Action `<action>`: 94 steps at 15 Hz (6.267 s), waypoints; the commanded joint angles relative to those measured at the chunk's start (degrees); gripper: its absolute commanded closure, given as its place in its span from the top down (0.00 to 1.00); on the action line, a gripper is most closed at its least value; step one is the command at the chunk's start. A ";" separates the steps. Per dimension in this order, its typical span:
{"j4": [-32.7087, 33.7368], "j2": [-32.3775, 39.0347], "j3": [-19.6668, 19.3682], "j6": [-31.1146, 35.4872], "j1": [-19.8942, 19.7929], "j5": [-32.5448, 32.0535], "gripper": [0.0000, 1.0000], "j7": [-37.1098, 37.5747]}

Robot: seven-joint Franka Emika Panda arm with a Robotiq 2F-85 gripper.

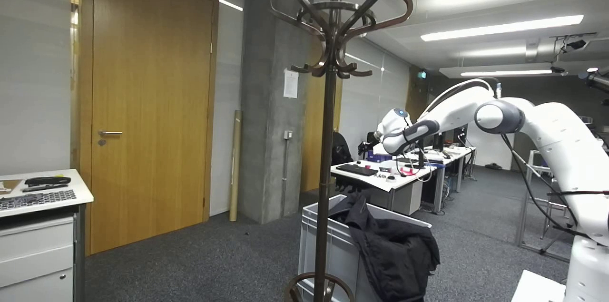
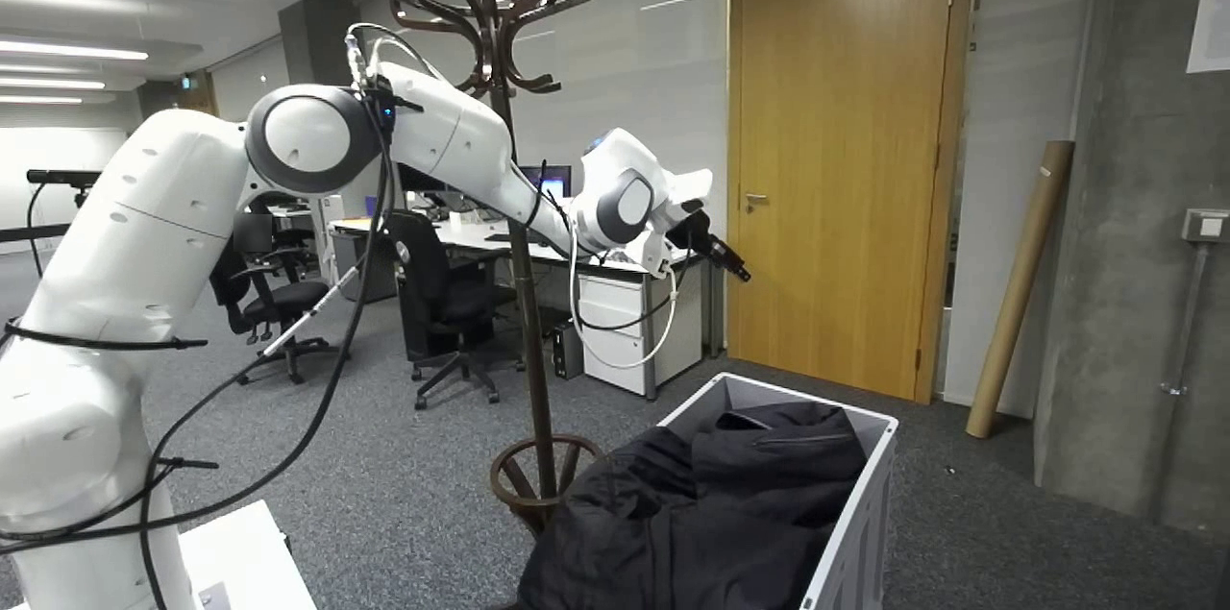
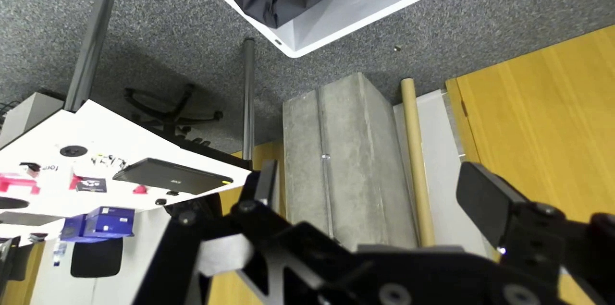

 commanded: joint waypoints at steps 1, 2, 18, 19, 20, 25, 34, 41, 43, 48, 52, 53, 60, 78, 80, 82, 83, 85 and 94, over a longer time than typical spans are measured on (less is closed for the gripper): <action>-11.62 -10.91 2.87 -8.84 -1.13 2.15 1.00 -2.54; -13.26 -12.76 1.90 -12.38 0.09 6.30 1.00 -5.39; -15.73 -18.10 3.45 -32.95 0.15 12.19 1.00 -13.29; -17.42 -18.32 4.12 -32.42 0.51 12.53 1.00 -14.45; -18.88 -18.48 5.05 -32.48 0.83 13.09 1.00 -16.00; -27.85 -20.45 10.19 -31.00 3.01 16.44 1.00 -21.33; -35.97 -20.60 12.37 -31.75 3.85 14.76 1.00 -37.50; -37.60 -20.55 11.91 -31.92 5.11 9.40 1.00 -35.04; -39.69 -20.95 12.14 -32.99 5.39 6.44 1.00 -36.91; -45.52 -20.75 11.83 -28.46 4.90 0.61 1.00 -41.55; -47.30 -19.78 9.71 -31.19 5.52 -9.58 1.00 -37.70; -46.26 -19.19 11.00 -30.15 5.08 -5.82 1.00 -39.03; -46.38 -16.69 9.47 -27.71 8.44 -18.78 1.00 -28.83; -37.98 -0.23 6.98 -24.05 16.21 -53.11 1.00 -4.76; -37.51 0.42 7.35 -24.86 15.91 -56.54 1.00 -3.29; -37.21 0.69 7.73 -26.47 15.81 -59.58 1.00 -1.72; -37.02 0.83 7.99 -27.18 15.71 -61.25 1.00 -1.31; -36.86 0.73 9.19 -27.11 14.77 -64.09 1.00 -2.27; -41.58 -2.40 17.52 -17.76 7.08 -52.94 1.00 -36.21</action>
